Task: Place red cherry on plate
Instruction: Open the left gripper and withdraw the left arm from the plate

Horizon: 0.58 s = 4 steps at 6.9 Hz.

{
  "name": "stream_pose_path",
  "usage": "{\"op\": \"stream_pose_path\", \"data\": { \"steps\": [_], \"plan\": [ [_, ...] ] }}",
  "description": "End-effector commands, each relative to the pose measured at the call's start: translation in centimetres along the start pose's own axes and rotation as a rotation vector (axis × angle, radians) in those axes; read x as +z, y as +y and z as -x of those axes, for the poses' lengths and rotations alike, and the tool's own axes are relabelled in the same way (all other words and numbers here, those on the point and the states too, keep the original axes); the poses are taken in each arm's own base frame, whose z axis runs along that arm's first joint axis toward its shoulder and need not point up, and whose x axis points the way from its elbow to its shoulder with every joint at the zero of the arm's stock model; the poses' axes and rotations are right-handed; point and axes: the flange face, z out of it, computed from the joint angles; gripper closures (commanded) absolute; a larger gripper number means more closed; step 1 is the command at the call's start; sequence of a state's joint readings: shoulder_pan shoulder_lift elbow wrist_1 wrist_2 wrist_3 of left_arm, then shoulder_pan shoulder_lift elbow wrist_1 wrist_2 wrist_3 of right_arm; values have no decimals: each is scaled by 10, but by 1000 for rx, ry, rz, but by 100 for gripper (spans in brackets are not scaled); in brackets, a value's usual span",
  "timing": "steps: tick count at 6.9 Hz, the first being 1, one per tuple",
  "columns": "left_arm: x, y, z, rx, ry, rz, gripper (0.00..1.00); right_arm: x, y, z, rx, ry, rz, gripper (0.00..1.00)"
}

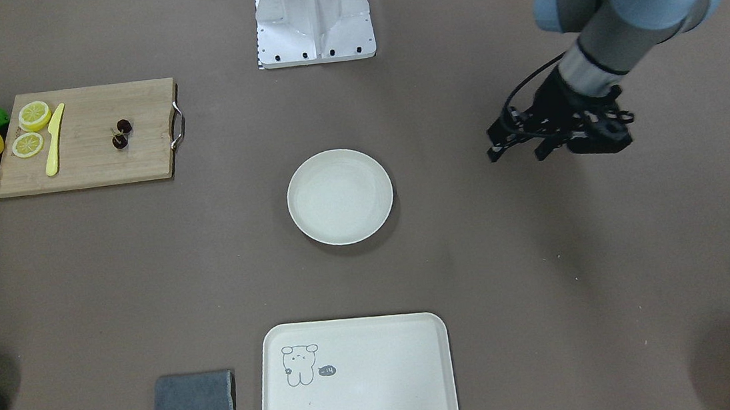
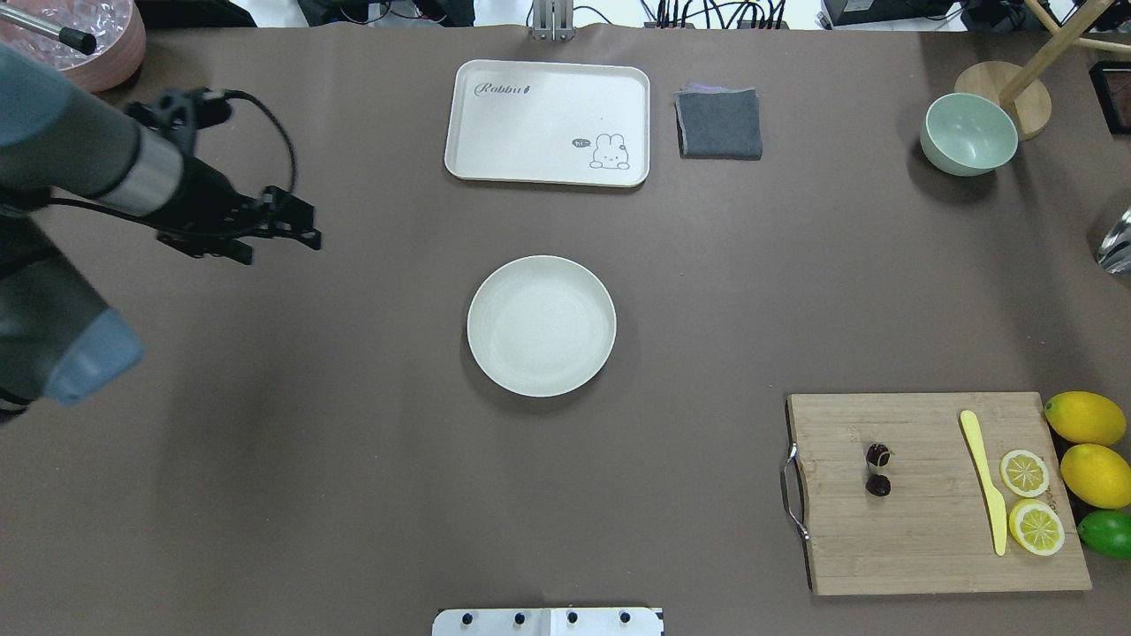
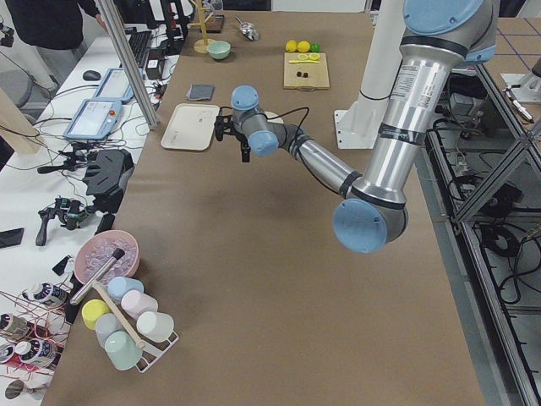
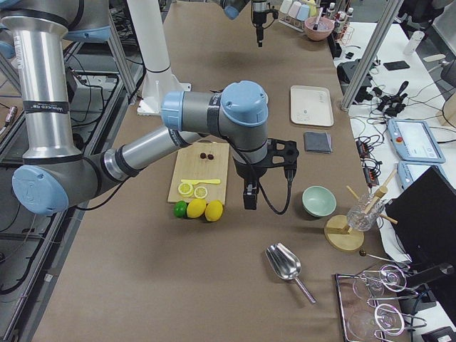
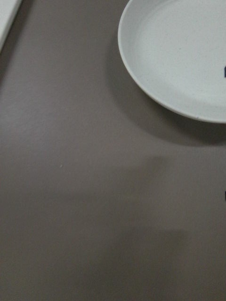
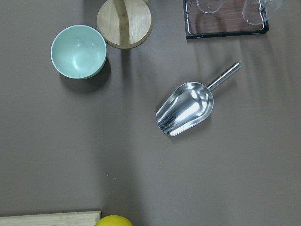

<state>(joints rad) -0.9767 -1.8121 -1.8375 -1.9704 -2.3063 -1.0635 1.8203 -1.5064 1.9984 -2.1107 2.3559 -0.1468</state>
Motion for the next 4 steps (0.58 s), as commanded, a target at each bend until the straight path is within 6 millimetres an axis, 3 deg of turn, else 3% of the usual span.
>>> {"op": "stream_pose_path", "data": {
  "steps": [1, 2, 3, 4],
  "plan": [
    [-87, -12, 106, 58, 26, -19, 2, 11, -1, 30, -60, -6, 23, 0],
    [-104, -8, 157, 97, 38, 4, 2, 20, -3, 48, -75, -6, 42, 0],
    [-139, -17, 194, 121, 38, 1, 2, 33, -4, 91, -73, -1, 67, 0],
    [-163, -21, 214, 141, 34, 11, 2, 50, 1, 140, -59, -3, 99, 0]
  ]
}}
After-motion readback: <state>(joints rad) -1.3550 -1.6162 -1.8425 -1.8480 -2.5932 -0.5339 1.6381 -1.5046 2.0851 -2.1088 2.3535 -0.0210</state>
